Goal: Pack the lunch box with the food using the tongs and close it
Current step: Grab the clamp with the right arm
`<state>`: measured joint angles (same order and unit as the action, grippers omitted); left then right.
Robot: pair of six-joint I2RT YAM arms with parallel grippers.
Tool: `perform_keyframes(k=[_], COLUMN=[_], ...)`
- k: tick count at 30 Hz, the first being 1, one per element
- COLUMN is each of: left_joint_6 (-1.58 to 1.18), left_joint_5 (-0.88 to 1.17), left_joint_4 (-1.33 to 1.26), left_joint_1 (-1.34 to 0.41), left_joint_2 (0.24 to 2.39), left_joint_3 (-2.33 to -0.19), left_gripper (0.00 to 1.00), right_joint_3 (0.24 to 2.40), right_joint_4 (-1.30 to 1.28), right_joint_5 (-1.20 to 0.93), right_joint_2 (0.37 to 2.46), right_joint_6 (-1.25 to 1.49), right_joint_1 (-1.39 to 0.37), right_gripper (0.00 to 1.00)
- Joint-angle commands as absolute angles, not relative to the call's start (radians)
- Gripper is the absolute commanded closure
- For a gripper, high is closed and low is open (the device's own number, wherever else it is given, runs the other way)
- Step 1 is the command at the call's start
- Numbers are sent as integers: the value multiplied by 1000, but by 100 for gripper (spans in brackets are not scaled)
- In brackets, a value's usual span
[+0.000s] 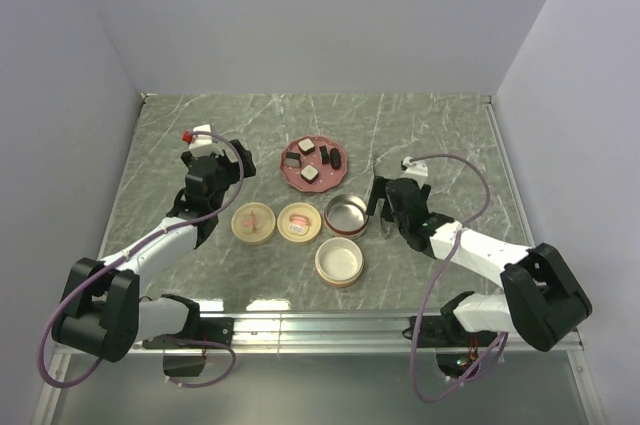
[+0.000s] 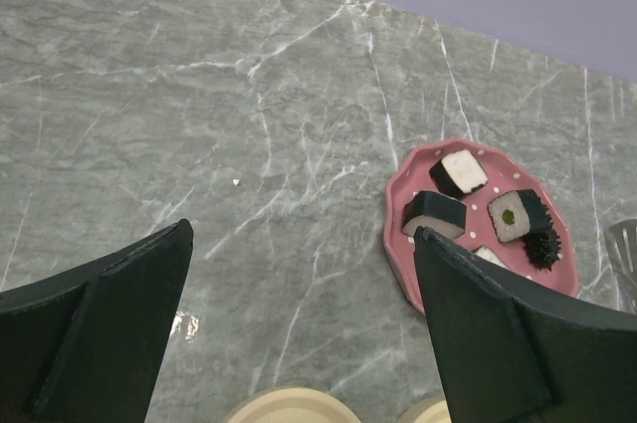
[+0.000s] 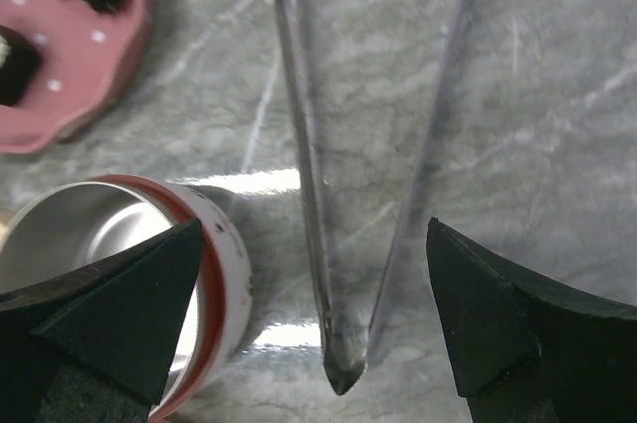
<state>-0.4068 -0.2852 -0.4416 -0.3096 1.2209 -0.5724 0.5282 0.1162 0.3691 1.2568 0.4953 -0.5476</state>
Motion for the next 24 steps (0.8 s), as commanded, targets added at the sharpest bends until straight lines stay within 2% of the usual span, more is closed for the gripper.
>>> perform_keyframes(k=[1, 16, 24], left_joint_6=[-410, -411, -411], left_joint_5=[-275, -298, -295], left_joint_4=[-459, -457, -462], left_joint_1=[-314, -314, -314], left_joint_2=[1210, 1207, 1190], left_joint_3=[-591, -588, -580], left_gripper=[0, 0, 0], right_joint_3=[580, 696, 732], right_joint_4=[51, 41, 5], right_joint_5=[446, 408, 416], right_joint_2=[1302, 1522, 1588], right_joint_6=[560, 583, 620], right_joint_1=[-557, -545, -535], right_gripper=[0, 0, 5])
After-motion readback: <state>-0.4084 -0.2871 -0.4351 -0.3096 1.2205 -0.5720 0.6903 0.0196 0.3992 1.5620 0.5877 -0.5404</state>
